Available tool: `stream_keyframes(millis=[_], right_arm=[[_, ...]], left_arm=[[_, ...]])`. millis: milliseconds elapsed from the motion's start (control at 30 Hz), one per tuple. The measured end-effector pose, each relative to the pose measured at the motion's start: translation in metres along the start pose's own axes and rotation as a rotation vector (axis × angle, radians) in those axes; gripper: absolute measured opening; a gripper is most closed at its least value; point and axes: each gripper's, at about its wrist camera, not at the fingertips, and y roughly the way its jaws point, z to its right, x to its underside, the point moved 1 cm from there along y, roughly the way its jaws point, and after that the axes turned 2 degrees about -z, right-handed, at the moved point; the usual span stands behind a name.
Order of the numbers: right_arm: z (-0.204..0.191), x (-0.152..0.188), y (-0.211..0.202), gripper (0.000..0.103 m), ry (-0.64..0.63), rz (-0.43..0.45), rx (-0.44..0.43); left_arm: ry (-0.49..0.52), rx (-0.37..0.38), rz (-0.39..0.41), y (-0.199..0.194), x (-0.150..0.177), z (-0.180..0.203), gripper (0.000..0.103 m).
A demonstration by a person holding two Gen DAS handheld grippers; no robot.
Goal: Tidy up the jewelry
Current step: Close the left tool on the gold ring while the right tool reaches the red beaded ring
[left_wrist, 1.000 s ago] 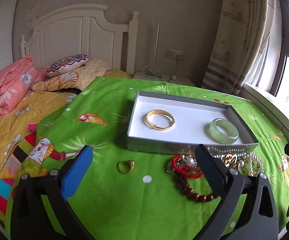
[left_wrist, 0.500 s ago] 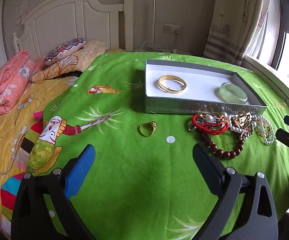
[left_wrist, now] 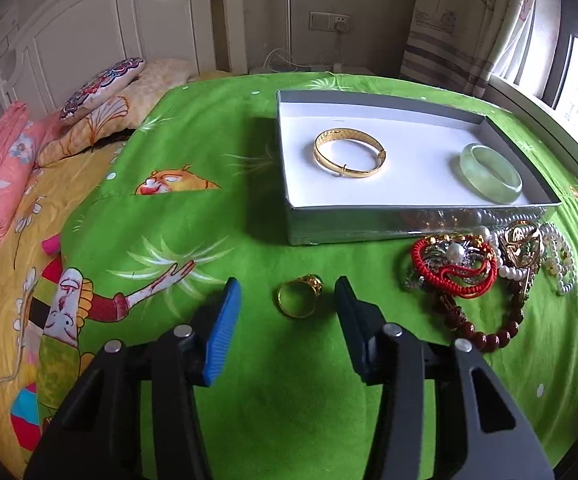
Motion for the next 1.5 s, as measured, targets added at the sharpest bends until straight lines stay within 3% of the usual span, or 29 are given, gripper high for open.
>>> stream_keyframes(millis=[167,300,467,633,733,833,1000,1167,1267,1333,1500], right_arm=[[0.0,-0.001,0.0,0.055,0.01,0.001,-0.028],[-0.012,-0.01,0.003,0.047,0.046,-0.014,-0.135],[-0.072,-0.023,0.01,0.039,-0.187,-0.011,-0.148],[-0.113,-0.018,0.044,0.028,-0.334,-0.14,-0.159],[-0.106,-0.017,0.065,0.027,-0.237,-0.233,-0.185],[-0.084,-0.021,0.079,0.027,0.006,-0.301,-0.335],[-0.065,-0.026,0.088,0.026,0.214,-0.281,-0.327],[-0.05,-0.026,0.098,0.027,0.416,-0.275,-0.377],[-0.053,-0.028,0.097,0.025,0.416,-0.26,-0.351],[-0.056,-0.027,0.094,0.014,0.407,-0.235,-0.336],[-0.07,-0.032,0.056,0.01,0.327,-0.143,-0.385]], left_arm=[[0.055,0.024,0.008,-0.002,0.003,0.009,0.022],[0.059,0.019,0.02,-0.007,0.01,0.011,0.021],[0.028,-0.005,0.107,-0.035,0.023,0.007,0.021],[-0.008,0.013,0.142,-0.053,0.036,-0.003,0.021],[-0.031,0.03,0.158,-0.06,0.039,-0.011,0.021],[-0.053,0.057,0.167,-0.061,0.042,-0.014,0.021],[-0.063,0.088,0.166,-0.054,0.047,-0.014,0.021],[-0.067,0.118,0.18,-0.055,0.048,-0.016,0.022],[-0.063,0.126,0.187,-0.055,0.048,-0.015,0.022],[-0.061,0.127,0.187,-0.055,0.048,-0.015,0.022],[-0.069,0.141,0.191,-0.054,0.049,-0.018,0.022]])
